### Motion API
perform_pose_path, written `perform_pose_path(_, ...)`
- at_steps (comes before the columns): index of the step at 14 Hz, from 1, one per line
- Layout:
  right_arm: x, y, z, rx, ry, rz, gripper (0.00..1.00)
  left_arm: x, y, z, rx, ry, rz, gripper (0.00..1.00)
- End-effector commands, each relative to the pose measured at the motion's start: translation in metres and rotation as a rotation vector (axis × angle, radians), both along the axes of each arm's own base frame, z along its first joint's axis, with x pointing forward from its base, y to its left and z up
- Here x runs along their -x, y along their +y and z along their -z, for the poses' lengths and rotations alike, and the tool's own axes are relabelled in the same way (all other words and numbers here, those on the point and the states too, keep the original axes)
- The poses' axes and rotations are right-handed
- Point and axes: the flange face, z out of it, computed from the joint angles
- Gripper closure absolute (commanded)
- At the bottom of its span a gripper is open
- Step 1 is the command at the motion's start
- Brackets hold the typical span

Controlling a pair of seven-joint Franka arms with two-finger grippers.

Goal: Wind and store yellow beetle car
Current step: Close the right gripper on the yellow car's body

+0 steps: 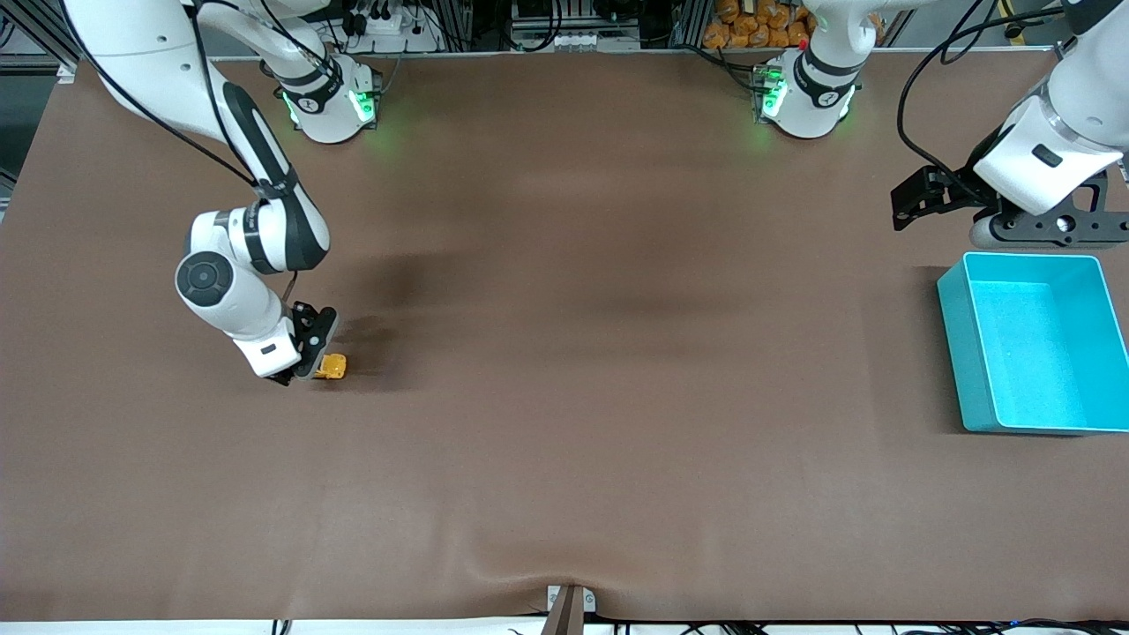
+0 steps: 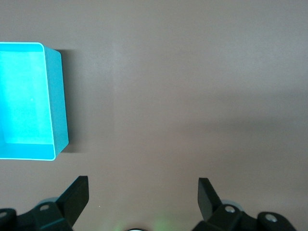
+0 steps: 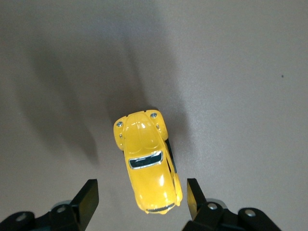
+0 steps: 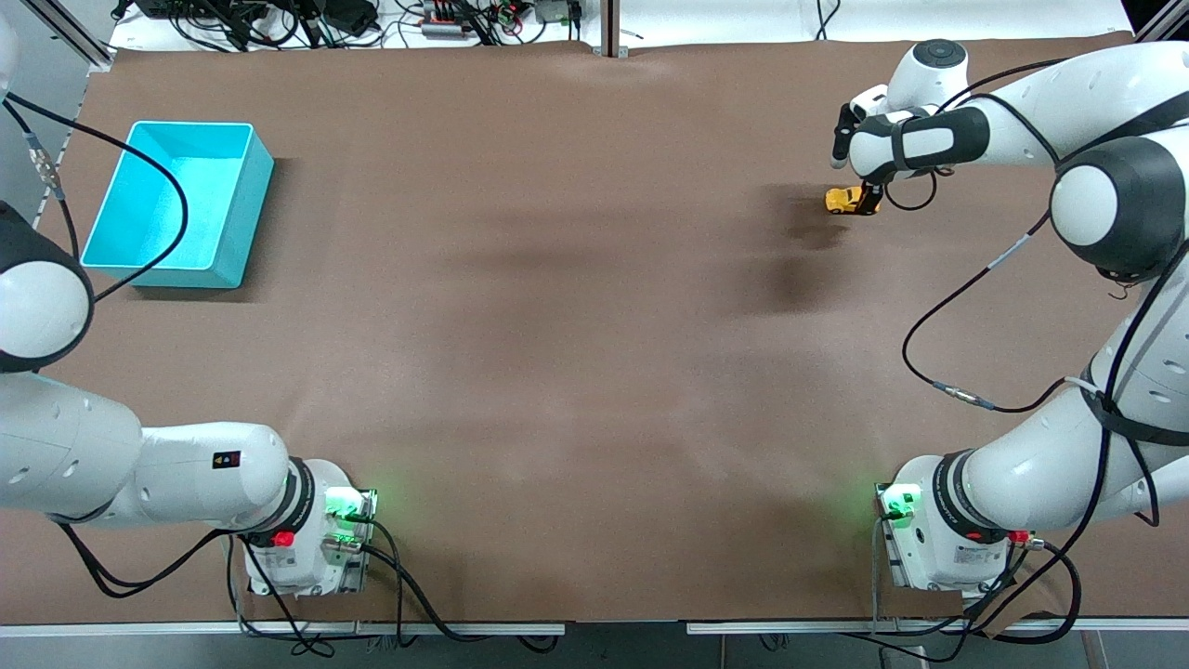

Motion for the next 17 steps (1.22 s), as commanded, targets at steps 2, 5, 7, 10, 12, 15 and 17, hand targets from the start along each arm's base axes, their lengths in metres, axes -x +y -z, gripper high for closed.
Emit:
perform_pose_path(2, -0.014, 0.004, 0.002, 0.01, -0.005, -0.054, 0.24, 0.001, 0.001, -0.005, -0.027, -0.018, -0.004, 0.0)
perform_pose_path(5, -0.018, 0.003, 0.004, 0.011, -0.006, -0.066, 0.28, 0.001, 0.001, -0.005, -0.03, -0.018, -0.003, 0.0)
perform_pose_path(7, -0.017, 0.004, 0.009, 0.013, 0.003, -0.068, 0.34, 0.001, 0.001, -0.005, -0.031, -0.019, -0.003, 0.0)
perform_pose_path(10, -0.017, 0.004, 0.012, 0.014, 0.012, -0.077, 0.49, 0.001, 0.001, -0.005, -0.03, -0.018, -0.003, 0.0)
perform_pose_path(12, -0.017, 0.003, 0.013, 0.014, 0.015, -0.075, 0.59, 0.001, 0.001, -0.005, -0.03, -0.018, -0.003, 0.0)
perform_pose_path(15, -0.016, 0.003, 0.017, 0.015, 0.022, -0.087, 0.69, 0.001, 0.001, -0.005, -0.031, -0.02, -0.003, 0.0)
perform_pose_path(17, -0.017, -0.001, 0.019, 0.016, 0.025, -0.087, 0.7, 0.001, 0.001, -0.005, -0.031, -0.02, -0.003, 0.0)
